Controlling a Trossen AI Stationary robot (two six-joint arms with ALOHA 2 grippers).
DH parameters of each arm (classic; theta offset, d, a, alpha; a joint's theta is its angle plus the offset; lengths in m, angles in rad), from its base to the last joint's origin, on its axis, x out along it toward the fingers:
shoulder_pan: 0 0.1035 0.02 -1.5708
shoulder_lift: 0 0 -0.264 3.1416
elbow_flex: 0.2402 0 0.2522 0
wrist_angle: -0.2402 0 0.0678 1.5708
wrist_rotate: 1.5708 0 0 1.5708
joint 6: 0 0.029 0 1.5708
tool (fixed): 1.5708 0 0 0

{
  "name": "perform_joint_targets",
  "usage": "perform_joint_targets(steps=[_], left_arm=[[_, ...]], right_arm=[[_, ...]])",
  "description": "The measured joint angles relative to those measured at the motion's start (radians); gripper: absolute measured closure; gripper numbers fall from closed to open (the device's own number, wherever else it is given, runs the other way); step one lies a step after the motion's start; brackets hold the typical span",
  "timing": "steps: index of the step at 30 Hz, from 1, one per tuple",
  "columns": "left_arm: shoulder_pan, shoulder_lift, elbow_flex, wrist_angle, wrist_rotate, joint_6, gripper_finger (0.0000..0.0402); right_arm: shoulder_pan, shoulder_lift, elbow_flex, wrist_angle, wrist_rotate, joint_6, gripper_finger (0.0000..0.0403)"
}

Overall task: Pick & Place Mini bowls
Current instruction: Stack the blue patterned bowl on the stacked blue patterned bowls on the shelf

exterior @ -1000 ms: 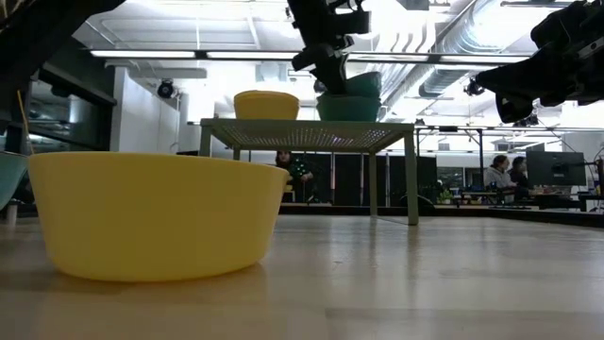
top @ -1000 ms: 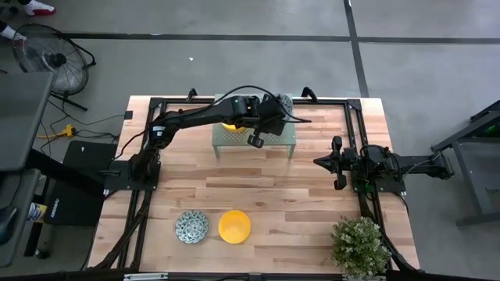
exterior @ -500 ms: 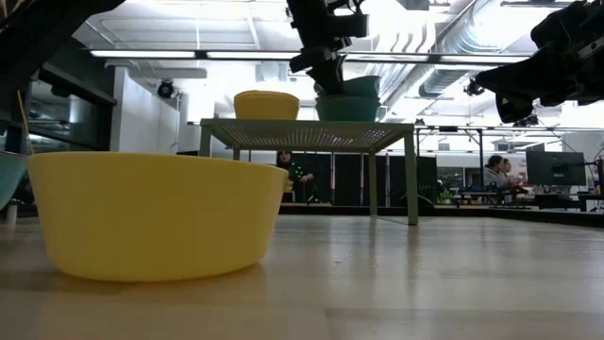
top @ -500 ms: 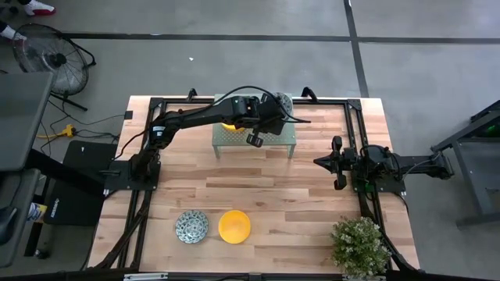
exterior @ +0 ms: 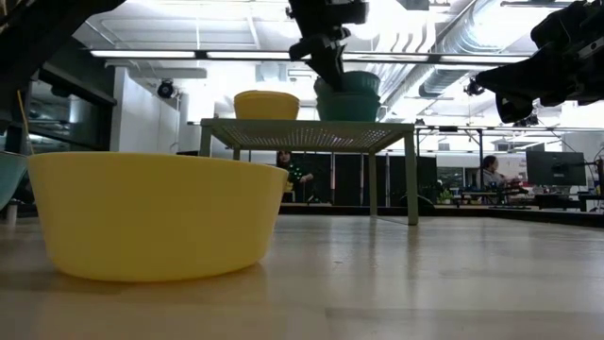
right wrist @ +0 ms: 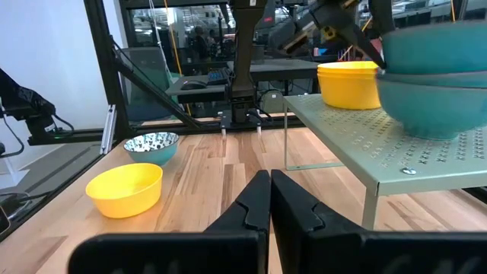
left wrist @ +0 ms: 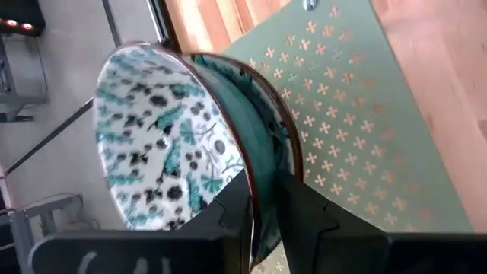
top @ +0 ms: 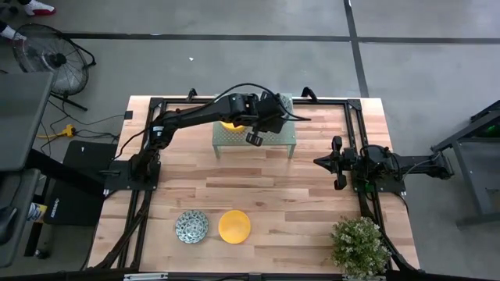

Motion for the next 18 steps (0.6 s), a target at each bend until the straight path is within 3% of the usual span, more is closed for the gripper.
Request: perform_joint_targets(steps=[18], left_arm=[[-0.007,0.0,0.017,-0.024,-0.041,0.059,0.0341]], right_arm=[[0.0,0.0,0.0,0.0,0.0,0.0,0.0402]])
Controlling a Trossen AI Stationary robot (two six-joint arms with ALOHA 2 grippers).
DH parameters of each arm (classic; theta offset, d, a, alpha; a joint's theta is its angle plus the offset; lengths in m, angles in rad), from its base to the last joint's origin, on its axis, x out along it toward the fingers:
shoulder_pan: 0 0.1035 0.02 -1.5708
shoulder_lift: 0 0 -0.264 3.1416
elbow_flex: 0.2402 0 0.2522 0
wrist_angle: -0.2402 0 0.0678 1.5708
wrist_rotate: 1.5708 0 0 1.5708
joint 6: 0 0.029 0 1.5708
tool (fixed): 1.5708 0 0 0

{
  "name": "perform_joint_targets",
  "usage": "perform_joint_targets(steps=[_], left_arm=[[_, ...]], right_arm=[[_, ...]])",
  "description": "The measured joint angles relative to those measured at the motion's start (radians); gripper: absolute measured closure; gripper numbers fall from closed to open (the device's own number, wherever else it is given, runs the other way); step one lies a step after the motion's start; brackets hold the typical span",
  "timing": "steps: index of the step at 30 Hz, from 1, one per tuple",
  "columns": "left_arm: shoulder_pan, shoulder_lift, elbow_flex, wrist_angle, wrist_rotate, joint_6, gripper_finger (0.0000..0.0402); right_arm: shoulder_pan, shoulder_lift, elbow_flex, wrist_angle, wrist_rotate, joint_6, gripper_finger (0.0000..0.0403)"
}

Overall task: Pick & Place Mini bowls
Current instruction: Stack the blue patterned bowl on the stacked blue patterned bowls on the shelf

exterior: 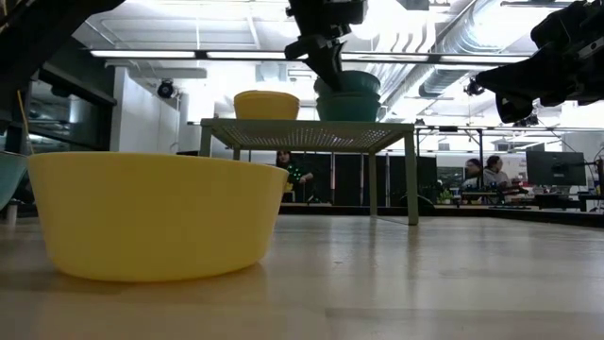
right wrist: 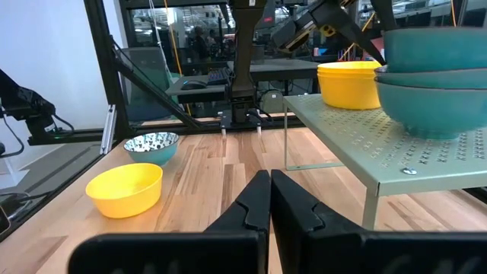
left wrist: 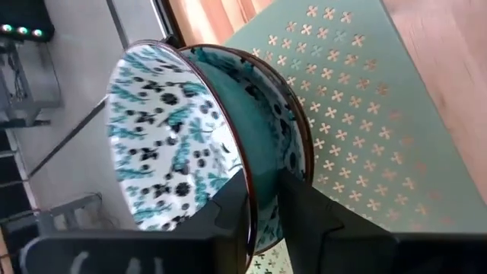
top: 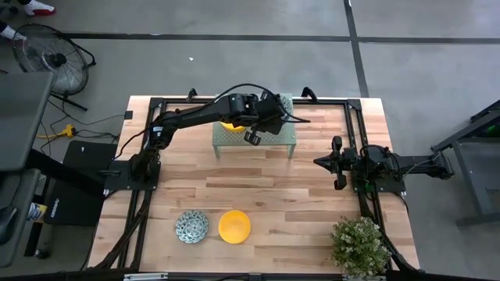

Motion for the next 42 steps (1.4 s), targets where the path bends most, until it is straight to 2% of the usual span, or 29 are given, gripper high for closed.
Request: perform_joint_targets(steps=[8,13,42], left_arm=[[-0.011,0.0,0.001,0.011,-0.011,0.019,0.0287],[-0.019,-0.001,0.001,0.013,-0.02,0.019,0.027],[-0.058,-0.003,0.012,0.052,-0.008,0.026,0.0268]], right_arm=[[0.0,0.0,0.0,0.0,0.0,0.0,0.0402],[0.0,0.0,0.0,0.0,0.0,0.0,0.0402],[0.0,0.0,0.0,0.0,0.0,0.0,0.0402]])
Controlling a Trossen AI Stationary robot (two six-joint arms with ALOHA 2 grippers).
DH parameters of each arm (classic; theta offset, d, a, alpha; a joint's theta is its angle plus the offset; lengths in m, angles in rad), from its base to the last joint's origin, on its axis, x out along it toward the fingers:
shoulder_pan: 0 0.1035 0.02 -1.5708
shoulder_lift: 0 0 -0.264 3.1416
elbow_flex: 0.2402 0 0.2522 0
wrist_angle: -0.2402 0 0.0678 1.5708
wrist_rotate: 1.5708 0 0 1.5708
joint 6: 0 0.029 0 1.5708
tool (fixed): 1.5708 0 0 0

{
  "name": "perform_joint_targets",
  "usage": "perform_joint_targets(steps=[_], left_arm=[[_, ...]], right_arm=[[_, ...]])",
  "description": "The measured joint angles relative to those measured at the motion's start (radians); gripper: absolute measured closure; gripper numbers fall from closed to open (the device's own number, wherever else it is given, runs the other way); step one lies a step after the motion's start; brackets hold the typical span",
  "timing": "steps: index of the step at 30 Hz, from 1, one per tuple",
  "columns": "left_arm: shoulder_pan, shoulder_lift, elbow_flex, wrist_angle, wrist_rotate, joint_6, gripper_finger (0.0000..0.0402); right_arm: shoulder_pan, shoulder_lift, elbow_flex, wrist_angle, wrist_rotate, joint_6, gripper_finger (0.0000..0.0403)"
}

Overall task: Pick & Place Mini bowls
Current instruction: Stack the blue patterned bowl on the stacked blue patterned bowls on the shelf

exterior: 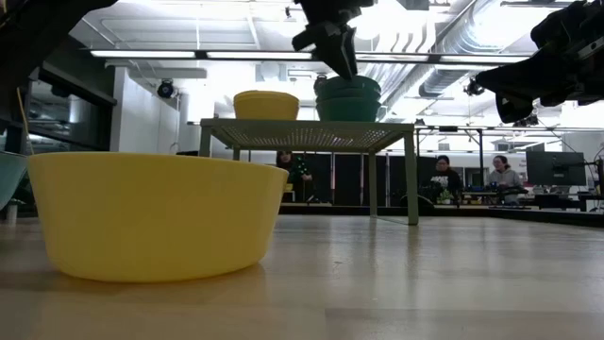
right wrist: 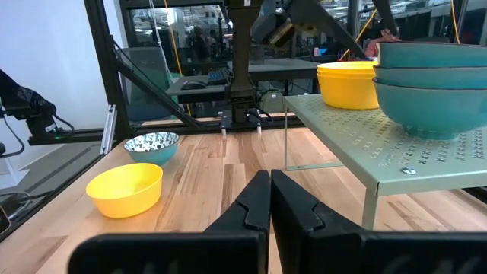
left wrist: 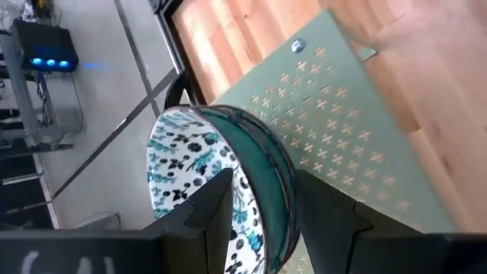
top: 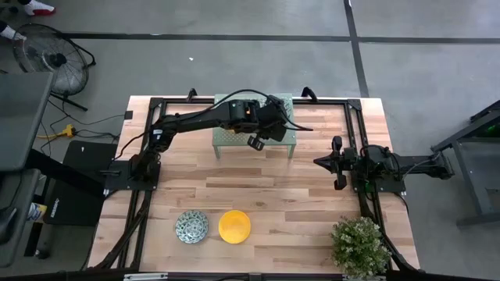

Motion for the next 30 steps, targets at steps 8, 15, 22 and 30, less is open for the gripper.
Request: perform_joint_targets(steps=[8,15,22,30], left_arm=[[-0.019,-0.009,0.026,0.004,0.002,-0.012,0.0268],[-0.025,-0.017,0.028,0.101,0.027,-0.281,0.0268],[-0.026,-0.017,0.028,0.177,-0.065,-0.539,0.0268],[-0.025,-0.017,0.028,0.189,-0.305,-0.768,0.0268]], right_arm=[[0.0,0.0,0.0,0.0,0.0,0.0,0.0402],[0.0,0.0,0.0,0.0,0.0,0.0,0.0402],[0.0,0.0,0.0,0.0,0.0,0.0,0.0402],[0.0,0.0,0.0,0.0,0.0,0.0,0.0402]])
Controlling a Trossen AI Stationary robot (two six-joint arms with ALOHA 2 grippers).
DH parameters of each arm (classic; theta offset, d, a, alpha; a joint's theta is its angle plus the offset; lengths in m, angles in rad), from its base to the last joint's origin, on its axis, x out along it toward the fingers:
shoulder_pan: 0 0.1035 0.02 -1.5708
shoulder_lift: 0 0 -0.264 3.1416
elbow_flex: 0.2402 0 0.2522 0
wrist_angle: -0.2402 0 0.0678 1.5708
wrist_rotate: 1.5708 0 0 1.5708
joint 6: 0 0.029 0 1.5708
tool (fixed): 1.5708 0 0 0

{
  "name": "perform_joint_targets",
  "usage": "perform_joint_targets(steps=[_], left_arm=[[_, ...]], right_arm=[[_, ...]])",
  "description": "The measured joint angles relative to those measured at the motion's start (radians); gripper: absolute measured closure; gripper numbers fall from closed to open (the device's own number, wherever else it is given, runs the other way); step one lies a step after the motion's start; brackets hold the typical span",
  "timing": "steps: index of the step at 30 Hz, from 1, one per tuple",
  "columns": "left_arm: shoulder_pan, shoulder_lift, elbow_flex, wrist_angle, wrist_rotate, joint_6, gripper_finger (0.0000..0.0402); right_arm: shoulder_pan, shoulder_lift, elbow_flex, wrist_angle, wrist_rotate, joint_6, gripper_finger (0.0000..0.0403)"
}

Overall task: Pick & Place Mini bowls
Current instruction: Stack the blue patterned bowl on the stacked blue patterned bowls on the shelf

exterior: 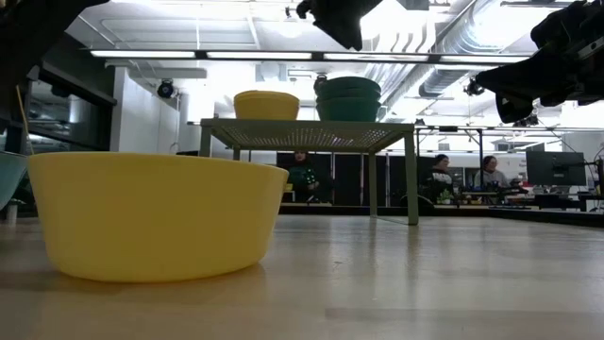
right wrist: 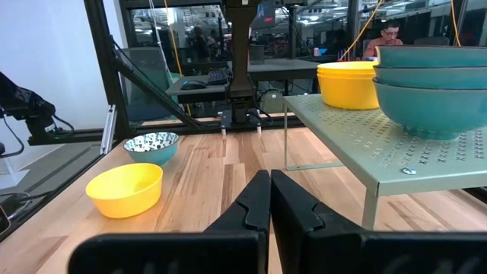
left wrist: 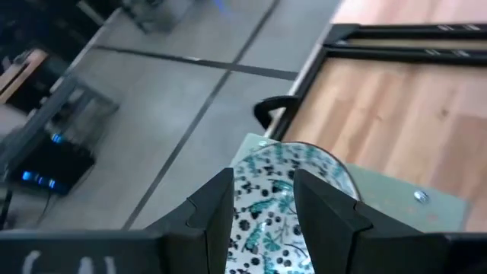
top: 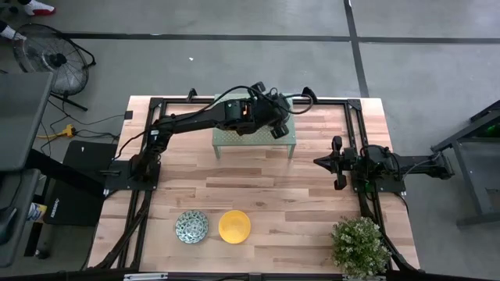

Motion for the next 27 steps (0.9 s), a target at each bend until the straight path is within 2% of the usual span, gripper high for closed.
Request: perform_joint_targets(steps=[5,10,17,27], left_arm=[[-0.009,-0.001,-0.017,0.02,-0.043,-0.023,0.0268],[-0.035,0.003,-0.082,0.04,-0.039,0.058,0.0268],[-0.073,-0.01,-0.083,-0.032,0.053,0.228,0.0268],[-0.102,-0.05,-0.079,-0.14,0.077,0.292,0.0268]], right_arm=[[0.0,0.0,0.0,0.0,0.0,0.0,0.0402],[0.0,0.0,0.0,0.0,0.0,0.0,0.0402],[0.0,0.0,0.0,0.0,0.0,0.0,0.0402],[0.0,0.0,0.0,0.0,0.0,0.0,0.0402]])
